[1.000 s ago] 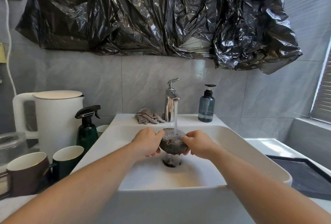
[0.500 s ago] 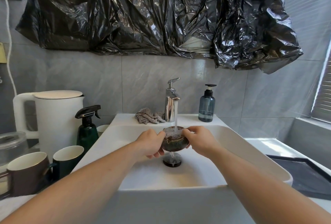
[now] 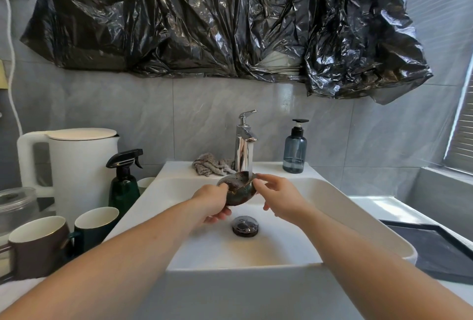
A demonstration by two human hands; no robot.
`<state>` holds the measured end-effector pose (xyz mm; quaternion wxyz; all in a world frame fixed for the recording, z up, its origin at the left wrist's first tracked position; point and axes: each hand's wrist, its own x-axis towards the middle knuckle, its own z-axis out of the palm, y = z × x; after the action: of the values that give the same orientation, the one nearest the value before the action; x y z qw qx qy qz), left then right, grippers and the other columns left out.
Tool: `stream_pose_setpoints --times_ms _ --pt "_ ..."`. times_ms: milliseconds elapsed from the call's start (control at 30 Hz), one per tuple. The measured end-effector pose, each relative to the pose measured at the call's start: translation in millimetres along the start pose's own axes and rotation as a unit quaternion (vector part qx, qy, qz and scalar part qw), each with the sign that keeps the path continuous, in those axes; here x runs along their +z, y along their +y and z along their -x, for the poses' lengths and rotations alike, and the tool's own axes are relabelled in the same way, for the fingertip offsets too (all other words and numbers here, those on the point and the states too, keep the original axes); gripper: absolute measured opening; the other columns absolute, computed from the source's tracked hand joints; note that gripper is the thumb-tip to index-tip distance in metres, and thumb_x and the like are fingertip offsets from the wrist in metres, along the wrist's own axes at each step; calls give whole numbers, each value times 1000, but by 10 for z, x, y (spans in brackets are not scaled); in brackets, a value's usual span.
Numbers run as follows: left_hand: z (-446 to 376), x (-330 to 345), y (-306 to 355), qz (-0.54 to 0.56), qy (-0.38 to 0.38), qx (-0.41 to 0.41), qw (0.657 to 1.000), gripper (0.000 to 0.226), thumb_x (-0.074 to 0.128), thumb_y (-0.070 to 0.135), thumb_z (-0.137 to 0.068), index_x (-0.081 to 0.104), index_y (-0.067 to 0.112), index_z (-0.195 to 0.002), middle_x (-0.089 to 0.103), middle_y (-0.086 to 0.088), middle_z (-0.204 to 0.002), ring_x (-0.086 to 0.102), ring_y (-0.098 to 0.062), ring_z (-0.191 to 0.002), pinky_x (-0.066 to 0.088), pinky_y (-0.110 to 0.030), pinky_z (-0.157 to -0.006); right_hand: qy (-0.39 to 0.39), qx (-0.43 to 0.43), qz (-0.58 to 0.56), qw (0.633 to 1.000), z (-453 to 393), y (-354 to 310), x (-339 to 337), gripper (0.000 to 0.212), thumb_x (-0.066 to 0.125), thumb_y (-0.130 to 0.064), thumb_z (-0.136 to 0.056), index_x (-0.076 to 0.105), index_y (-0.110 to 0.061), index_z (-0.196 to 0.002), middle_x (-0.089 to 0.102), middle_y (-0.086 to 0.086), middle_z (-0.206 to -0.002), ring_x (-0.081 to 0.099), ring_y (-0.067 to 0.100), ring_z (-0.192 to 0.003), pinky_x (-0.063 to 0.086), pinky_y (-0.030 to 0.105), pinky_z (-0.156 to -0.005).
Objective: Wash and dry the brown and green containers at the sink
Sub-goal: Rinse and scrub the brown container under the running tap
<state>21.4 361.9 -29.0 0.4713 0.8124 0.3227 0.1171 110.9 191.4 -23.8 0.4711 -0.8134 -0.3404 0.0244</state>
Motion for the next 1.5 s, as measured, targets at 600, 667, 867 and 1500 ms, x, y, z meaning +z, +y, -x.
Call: stream_pose_setpoints --times_ms 600,667,867,1500 --pt "-10 2 7 21 -14 -10 1000 50 36 43 -107 70 10 -93 73 -1 -69 56 -13 -49 43 -22 -51 -40 -14 -42 998 42 -60 13 74 71 -47 -94 38 -38 -158 66 -9 -127 71 15 -75 51 20 -50" --pt "-6 -1 -1 10 -5 2 1000 49 37 43 -106 71 9 -95 74 -1 -69 58 -14 -52 44 -24 -53 -48 -3 -30 998 28 -51 12 74 67 -52 -95 34 -39 -159 66 -9 -126 73 18 -77 54 26 -52" --pt "3 -10 -4 -91 50 71 992 53 38 42 -108 74 5 -95 79 -3 -77 64 -17 -59 51 -26 -55 -61 29 7 998 18 -38 22 71 55 -55 -100 25 -39 -162 69 -6 -114 71 16 -74 52 25 -52" --pt "114 46 28 -338 132 265 893 20 52 36 -103 66 22 -97 67 0 -95 58 -25 -86 38 -34 -66 -65 58 82 993 2 -21 27 25 54 -24 -100 68 -18 -119 72 6 -99 62 15 -68 46 20 -50"
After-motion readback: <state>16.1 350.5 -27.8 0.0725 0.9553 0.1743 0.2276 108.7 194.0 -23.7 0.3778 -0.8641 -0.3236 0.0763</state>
